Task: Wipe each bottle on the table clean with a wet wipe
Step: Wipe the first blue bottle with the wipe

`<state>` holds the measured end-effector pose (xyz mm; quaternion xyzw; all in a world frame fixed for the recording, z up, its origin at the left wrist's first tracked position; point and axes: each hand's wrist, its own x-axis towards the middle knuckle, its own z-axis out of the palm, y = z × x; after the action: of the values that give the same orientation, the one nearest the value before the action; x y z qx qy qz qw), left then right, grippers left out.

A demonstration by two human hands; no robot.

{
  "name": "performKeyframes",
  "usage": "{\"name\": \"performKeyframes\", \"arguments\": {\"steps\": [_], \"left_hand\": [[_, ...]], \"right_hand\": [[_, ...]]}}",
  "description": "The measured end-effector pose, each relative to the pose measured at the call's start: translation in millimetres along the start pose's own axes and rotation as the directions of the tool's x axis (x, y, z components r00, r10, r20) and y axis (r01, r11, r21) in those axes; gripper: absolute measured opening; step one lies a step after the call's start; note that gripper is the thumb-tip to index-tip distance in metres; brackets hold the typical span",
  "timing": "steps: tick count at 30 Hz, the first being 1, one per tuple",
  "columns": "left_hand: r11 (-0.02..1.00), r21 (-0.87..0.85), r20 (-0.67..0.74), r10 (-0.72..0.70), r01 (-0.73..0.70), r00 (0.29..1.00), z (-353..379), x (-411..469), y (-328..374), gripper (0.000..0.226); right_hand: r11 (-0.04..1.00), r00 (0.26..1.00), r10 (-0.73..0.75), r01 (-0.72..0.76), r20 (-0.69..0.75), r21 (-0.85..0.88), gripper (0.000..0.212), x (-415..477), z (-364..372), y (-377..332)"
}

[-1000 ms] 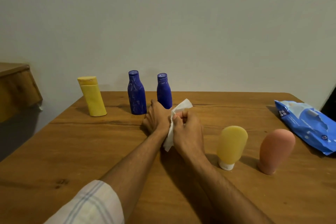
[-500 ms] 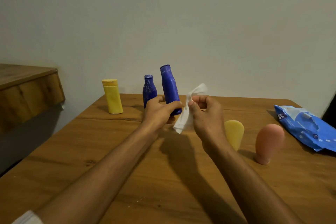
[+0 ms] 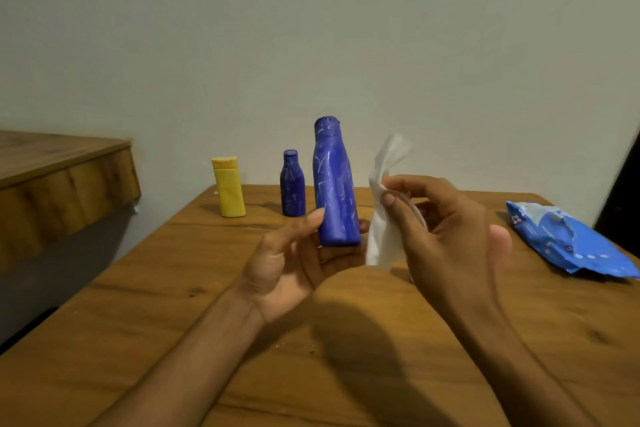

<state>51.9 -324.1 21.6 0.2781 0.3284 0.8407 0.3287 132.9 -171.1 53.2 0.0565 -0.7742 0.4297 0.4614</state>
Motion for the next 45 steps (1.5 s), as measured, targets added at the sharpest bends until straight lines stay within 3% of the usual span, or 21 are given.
{"name": "performKeyframes", "arguments": {"steps": [4, 8, 11, 15, 19, 31, 37, 42, 45], "left_hand": [[0.995, -0.101, 0.074, -0.015, 0.022, 0.997, 1, -7, -7, 0.063], [0.992, -0.127, 0.073, 0.000, 0.010, 0.997, -4, -11, -19, 0.061], [0.995, -0.100, 0.063, 0.012, -0.005, 0.998, -4, -13, -28, 0.053], [0.994, -0.107, -0.014, 0.027, -0.028, 1.000, -1, -13, -31, 0.061], [0.999, -0.038, -0.034, 0.018, -0.019, 0.999, -4, -13, -33, 0.063], [0.999, 0.039, 0.010, -0.023, 0.022, 1.000, -9, -15, -38, 0.059], [1.000, 0.019, 0.032, -0.024, 0.023, 0.999, -4, -14, -41, 0.055], [0.999, -0.046, 0.012, -0.012, 0.012, 1.000, -6, -12, -46, 0.055], [0.998, -0.052, 0.012, -0.018, 0.019, 1.000, -6, -11, -49, 0.055]], "right_hand": [[0.956, 0.973, -0.230, 0.218, -0.038, -0.197, 0.023, -6, -15, -6], [0.917, 0.951, -0.308, 0.291, -0.019, -0.274, 0.025, -13, -19, -13], [0.927, 0.959, -0.271, 0.283, 0.083, -0.245, 0.023, -20, -12, -15], [0.976, 0.968, -0.163, 0.187, 0.188, -0.115, 0.032, -28, -9, -15], [0.994, 0.976, -0.111, 0.106, 0.188, 0.039, 0.015, -28, -15, -12], [0.989, 0.950, -0.120, 0.140, 0.287, -0.049, 0.031, -29, -21, 0], [0.983, 0.967, -0.140, 0.162, 0.214, -0.089, 0.023, -29, -25, 2], [0.981, 0.926, -0.104, 0.156, 0.363, -0.117, 0.026, -36, -23, -2], [0.981, 0.965, -0.101, 0.137, 0.241, -0.137, 0.023, -33, -18, 5]]}}
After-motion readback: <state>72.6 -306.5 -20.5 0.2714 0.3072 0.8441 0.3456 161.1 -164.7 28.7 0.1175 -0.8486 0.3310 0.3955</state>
